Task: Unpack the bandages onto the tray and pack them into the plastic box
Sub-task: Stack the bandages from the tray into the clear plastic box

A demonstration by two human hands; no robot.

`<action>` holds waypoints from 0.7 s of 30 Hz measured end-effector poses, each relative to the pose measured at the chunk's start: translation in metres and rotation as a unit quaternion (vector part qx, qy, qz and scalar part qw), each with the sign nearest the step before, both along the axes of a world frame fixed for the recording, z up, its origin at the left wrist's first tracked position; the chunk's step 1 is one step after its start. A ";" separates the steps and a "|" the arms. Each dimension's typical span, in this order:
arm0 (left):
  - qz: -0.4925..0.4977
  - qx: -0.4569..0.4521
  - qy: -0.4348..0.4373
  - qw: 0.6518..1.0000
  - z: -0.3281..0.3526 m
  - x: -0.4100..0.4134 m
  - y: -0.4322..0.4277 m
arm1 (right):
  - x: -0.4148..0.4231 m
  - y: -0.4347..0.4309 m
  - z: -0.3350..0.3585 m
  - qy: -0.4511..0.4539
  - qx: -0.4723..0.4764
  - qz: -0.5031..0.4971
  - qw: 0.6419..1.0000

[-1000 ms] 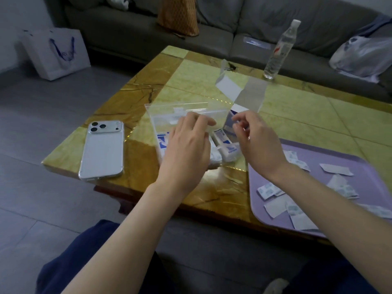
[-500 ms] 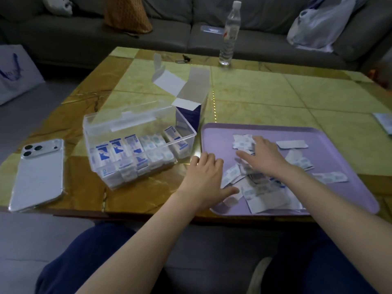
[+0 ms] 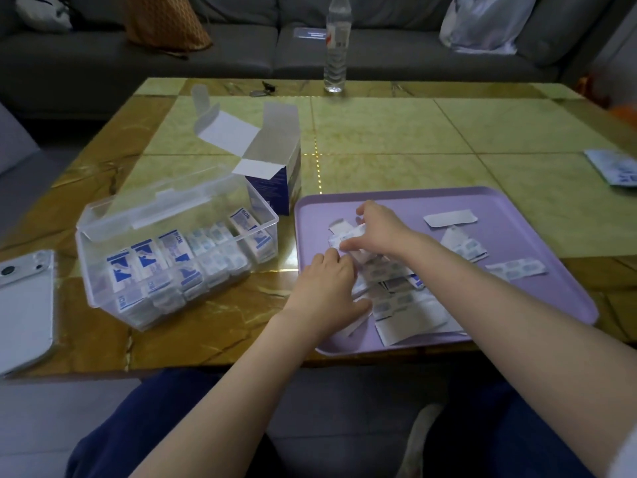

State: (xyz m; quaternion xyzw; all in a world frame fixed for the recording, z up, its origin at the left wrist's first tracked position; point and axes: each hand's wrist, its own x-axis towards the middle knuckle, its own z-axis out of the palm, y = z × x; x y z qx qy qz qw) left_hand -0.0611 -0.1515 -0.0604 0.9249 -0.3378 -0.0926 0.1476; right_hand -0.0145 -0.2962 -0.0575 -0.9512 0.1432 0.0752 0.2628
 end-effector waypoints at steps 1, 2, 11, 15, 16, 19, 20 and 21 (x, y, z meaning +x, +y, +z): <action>0.002 -0.003 0.008 1.000 0.001 0.000 0.000 | 0.000 -0.001 0.002 0.017 -0.005 -0.002 1.000; 0.002 -0.001 0.013 1.000 0.001 -0.002 0.000 | 0.000 -0.002 0.003 0.031 -0.009 -0.001 0.999; 0.002 0.020 0.018 1.000 0.005 -0.006 -0.001 | -0.009 0.000 0.016 0.066 -0.037 0.045 0.996; -0.003 0.001 0.015 1.000 0.004 -0.008 -0.002 | -0.014 -0.005 0.015 -0.026 0.017 0.010 0.999; -0.001 -0.004 0.017 1.000 0.003 -0.008 -0.001 | -0.014 -0.007 0.015 -0.062 0.025 -0.004 0.998; 0.016 -0.014 0.000 1.000 0.000 -0.005 0.000 | -0.013 -0.016 0.018 -0.160 0.057 -0.034 0.985; 0.025 -0.018 -0.016 0.999 -0.002 -0.003 0.001 | -0.014 -0.018 0.021 -0.190 0.060 -0.032 0.979; 0.034 -0.021 -0.033 0.999 -0.003 0.000 0.002 | -0.016 -0.020 0.024 -0.217 0.057 -0.028 0.974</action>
